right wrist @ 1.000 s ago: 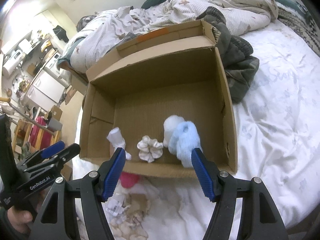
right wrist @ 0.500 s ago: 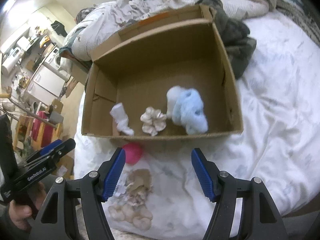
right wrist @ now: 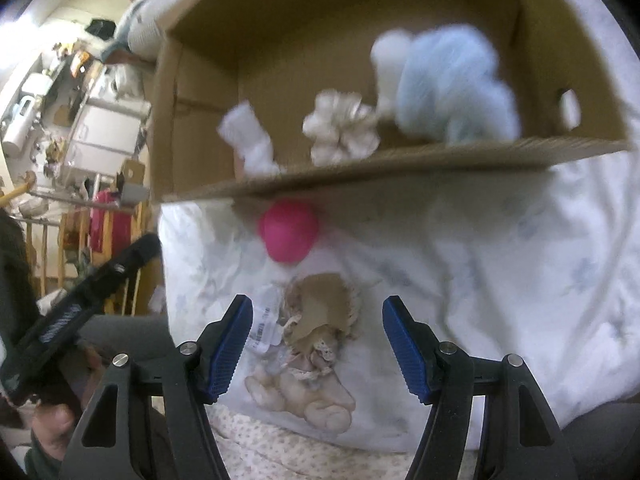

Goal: Organize soft objects
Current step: 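Grasp the beige bone-shaped toy with the right tool while the left tool grasps the clear plastic bag, then carry the beige toy and the plastic bag toward the box with both tools, then lower both items into the box and open both tools, then withdraw both open tools from the box toward the pink squishy and doll, then grasp the lace-trimmed plush doll with the right tool while the left tool grasps the pink heart squishy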

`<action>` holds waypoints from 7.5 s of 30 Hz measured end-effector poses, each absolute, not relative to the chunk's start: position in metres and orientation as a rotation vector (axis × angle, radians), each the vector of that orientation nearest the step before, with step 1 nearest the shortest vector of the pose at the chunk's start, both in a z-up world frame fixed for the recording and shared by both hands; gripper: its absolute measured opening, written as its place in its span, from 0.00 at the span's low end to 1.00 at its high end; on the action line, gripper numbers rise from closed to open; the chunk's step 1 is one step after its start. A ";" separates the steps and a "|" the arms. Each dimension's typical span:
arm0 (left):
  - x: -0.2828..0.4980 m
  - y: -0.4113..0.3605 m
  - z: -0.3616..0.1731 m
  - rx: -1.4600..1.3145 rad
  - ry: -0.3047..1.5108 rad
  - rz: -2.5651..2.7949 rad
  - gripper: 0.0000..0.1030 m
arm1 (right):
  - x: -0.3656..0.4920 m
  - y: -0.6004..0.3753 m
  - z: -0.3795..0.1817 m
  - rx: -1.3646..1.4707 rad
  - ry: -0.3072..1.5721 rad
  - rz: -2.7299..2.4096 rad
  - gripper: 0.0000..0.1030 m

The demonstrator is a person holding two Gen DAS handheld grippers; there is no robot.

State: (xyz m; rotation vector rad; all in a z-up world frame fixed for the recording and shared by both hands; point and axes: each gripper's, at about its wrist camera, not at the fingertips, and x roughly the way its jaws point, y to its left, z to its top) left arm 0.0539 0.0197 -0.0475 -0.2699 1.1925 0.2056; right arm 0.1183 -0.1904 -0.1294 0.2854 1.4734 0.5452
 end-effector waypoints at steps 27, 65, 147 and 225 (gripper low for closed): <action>0.051 -0.025 -0.124 -0.234 1.507 0.020 0.49 | 0.131 -0.211 -0.095 0.278 1.331 0.506 0.09; 0.044 -0.026 -0.013 -0.047 1.089 0.124 0.21 | 0.115 -0.223 -0.047 0.269 1.145 0.560 0.09; 0.160 -0.038 -0.038 -0.073 1.129 0.039 0.65 | 0.209 -0.234 -0.059 0.322 1.081 0.427 0.80; 0.076 -0.033 -0.075 -0.111 1.261 0.017 0.65 | 0.115 -0.226 -0.099 0.189 1.360 0.459 0.14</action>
